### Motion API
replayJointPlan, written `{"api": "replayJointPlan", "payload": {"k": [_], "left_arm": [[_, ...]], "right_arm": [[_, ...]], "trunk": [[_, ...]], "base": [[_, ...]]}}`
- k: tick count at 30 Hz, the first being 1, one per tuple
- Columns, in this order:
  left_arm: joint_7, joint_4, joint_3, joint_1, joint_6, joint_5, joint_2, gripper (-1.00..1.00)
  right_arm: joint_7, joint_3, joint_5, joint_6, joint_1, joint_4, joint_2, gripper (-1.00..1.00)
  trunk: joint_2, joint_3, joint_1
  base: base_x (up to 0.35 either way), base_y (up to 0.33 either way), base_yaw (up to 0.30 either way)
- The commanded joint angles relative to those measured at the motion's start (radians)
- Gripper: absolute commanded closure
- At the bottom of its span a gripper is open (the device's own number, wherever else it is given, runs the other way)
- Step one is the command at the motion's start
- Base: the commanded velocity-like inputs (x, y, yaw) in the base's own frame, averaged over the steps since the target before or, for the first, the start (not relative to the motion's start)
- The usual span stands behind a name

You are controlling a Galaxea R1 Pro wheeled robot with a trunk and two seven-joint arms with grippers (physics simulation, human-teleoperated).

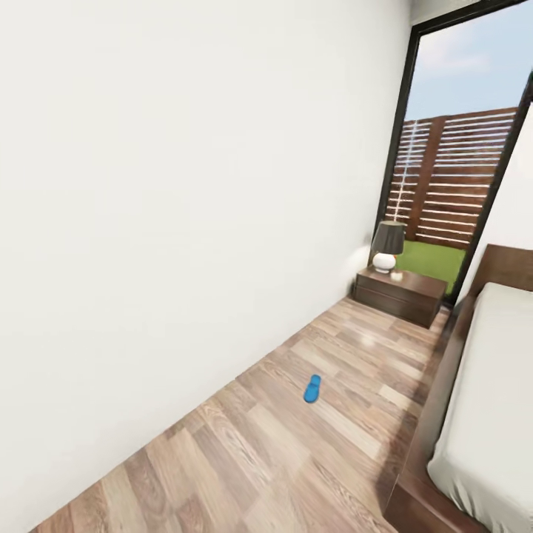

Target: In the bedroom, move the book from the bed onto either nightstand, and place the two sandals side by side next to the bed.

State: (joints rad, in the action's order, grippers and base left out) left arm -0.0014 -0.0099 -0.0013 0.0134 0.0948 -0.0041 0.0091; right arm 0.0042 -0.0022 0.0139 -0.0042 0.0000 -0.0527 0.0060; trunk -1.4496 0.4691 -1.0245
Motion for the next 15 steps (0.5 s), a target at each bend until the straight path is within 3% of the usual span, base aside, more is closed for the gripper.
{"api": "replayJointPlan", "payload": {"k": [1, 8, 15], "left_arm": [[0.000, 0.001, 0.000, 0.000, 0.003, 0.000, 0.000, -1.00], [0.000, 0.001, 0.000, 0.000, 0.004, 0.000, 0.000, -1.00], [0.000, 0.001, 0.000, 0.000, 0.005, 0.000, 0.000, -1.00]], "right_arm": [[0.000, 0.000, 0.001, 0.000, 0.000, -0.001, 0.000, -1.00], [0.000, -0.001, 0.001, 0.000, 0.000, -0.001, 0.000, -1.00], [0.000, -0.001, 0.001, 0.000, 0.000, -0.001, 0.000, -1.00]], "trunk": [[0.000, 0.001, -0.001], [0.000, 0.001, -0.001], [0.000, 0.001, -0.001]], "base": [[0.288, 0.130, -0.288], [0.289, 0.146, -0.270], [0.290, 0.165, -0.092]]}}
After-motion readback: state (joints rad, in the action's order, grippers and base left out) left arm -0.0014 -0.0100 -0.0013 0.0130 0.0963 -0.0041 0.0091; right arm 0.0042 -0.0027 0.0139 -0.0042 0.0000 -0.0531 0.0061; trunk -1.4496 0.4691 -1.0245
